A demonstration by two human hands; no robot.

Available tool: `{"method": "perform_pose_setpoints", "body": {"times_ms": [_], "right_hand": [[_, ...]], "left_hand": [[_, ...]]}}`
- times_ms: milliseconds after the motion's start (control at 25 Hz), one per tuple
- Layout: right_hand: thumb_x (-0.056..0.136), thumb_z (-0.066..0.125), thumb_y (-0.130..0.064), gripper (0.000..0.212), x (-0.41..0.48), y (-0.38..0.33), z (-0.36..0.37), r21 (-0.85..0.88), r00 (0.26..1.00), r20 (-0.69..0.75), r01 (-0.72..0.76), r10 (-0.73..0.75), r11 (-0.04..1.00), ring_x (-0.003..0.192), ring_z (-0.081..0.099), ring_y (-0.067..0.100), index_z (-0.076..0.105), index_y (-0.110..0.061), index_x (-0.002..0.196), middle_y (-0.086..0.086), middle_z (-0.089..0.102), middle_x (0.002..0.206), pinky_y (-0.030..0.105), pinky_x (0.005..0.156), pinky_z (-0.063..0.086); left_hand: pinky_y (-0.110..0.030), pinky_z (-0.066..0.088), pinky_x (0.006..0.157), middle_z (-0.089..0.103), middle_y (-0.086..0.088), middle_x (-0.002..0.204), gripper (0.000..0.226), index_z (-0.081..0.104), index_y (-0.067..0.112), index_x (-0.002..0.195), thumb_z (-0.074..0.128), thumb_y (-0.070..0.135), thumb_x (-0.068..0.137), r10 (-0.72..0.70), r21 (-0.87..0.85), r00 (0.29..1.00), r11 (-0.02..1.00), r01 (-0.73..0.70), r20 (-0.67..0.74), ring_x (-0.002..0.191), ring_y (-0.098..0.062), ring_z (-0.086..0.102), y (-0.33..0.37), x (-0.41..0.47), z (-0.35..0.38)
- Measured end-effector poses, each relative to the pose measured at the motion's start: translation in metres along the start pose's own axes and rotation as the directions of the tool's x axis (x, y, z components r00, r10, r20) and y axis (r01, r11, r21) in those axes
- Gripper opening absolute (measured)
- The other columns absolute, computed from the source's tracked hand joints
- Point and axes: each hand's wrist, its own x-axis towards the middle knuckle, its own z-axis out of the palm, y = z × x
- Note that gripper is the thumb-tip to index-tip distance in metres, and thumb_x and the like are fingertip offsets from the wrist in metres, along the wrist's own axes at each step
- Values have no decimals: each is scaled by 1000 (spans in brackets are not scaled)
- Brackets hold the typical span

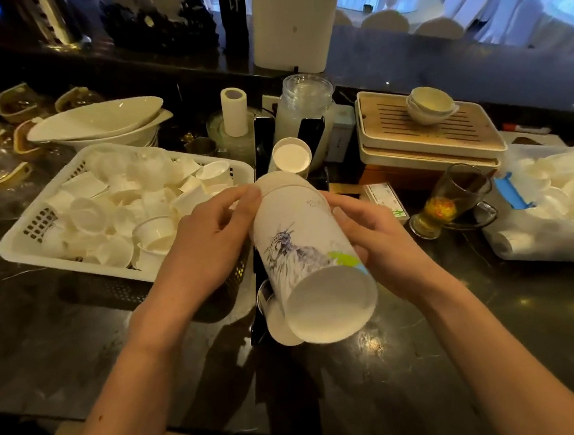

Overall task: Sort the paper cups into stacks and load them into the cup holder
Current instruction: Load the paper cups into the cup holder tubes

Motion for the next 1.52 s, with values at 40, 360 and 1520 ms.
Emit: {"method": "perform_pose_setpoints", "body": {"times_ms": [40,360,1520], "right_hand": [[100,50,-24,37,1,1,0,-46,1000,-30,1,-3,999,107,64,37,56,-17,136,9,69,118,41,82,59],[102,46,-33,35,20,4,-1,-412,981,-193,-61,-22,909,70,58,14,68,-13,83,9,67,81,33,70,47],[98,39,-54,44,21,28,-5,-367,992,-85,-117,92,923,122,50,-4,52,-35,135,-19,56,132,22,99,41]], "left_hand": [[-28,49,83,70,16,101,55,65,37,116,29,71,91,-31,47,999,998,30,8,93,-1,63,2,0,1],[-30,45,70,62,4,75,41,57,24,69,33,26,104,-142,161,989,978,134,43,74,-18,58,2,18,11],[-20,34,98,59,16,127,51,54,30,135,29,56,99,-184,-151,980,969,194,78,121,0,51,-34,11,41]]}}
